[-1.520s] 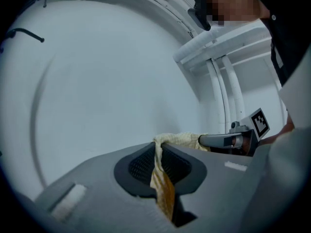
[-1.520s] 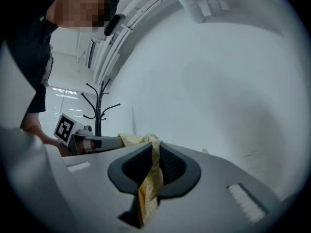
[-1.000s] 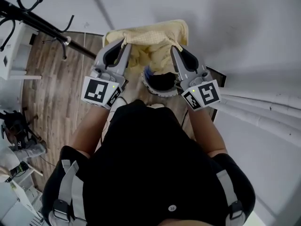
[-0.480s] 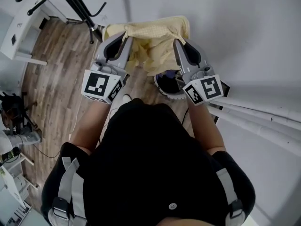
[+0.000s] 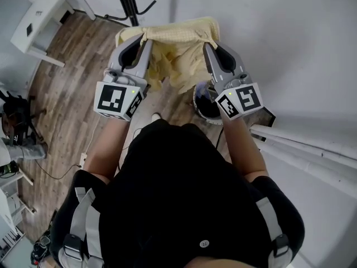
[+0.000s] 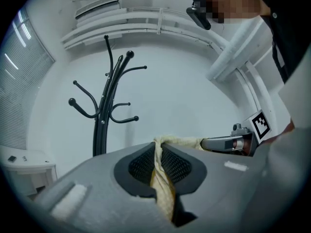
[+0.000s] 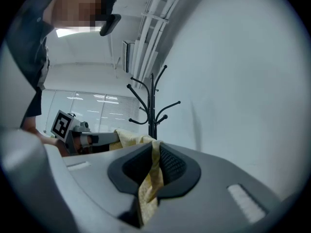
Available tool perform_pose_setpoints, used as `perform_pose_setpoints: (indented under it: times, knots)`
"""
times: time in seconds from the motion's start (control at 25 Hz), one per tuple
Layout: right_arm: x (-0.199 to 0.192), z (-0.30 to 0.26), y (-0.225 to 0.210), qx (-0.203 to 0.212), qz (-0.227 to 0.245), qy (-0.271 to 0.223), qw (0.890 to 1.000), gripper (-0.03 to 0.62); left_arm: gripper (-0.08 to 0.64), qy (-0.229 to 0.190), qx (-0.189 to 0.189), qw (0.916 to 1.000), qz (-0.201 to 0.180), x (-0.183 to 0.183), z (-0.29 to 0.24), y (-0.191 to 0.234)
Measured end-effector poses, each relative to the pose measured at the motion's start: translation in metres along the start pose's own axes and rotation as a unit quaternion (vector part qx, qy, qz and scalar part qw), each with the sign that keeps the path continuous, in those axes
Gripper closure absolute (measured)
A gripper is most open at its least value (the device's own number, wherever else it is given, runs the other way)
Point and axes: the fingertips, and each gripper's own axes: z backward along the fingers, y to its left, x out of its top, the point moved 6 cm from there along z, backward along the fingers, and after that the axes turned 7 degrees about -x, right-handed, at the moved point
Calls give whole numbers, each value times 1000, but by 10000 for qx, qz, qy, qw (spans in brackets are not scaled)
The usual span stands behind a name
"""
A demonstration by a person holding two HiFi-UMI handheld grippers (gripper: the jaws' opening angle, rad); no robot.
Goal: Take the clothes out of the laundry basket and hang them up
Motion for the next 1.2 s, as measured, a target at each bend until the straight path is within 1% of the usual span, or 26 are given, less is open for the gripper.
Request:
perform_pose_setpoints:
  times: [0.12,0.2,0.4,0.64,0.72,0.84,0.92,1.08,1.2]
  knots:
    - [-8,-40,27,154,-8,47,9999,561,535,56,233,9997,-21,-3,21,41]
    - [-11,-59,38,228,-23,59,9997,561,535,87,365,9993,-28,-4,31,59]
    - [-18,-60,33,361,-73,53,9993,561,535,182,559,9982,-103,-9,33,51]
    - [-37,-63,25,457,-64,115,9989,561,535,324,721,9966,-221,-23,29,49]
    - [-47,-72,24,461,-60,188,9987,561,535,395,767,9960,-227,-33,27,57]
    - [-63,-106,32,467,-34,384,9982,561,535,563,839,9948,-162,-49,26,93]
    - [-79,-123,33,467,-26,567,9973,561,535,719,881,9935,-86,-66,25,109]
    - [-112,-143,29,448,-80,952,9944,561,534,1057,952,9898,110,-102,19,128]
    - [-136,-144,23,431,-153,1172,9921,561,534,1199,958,9880,193,-128,13,127]
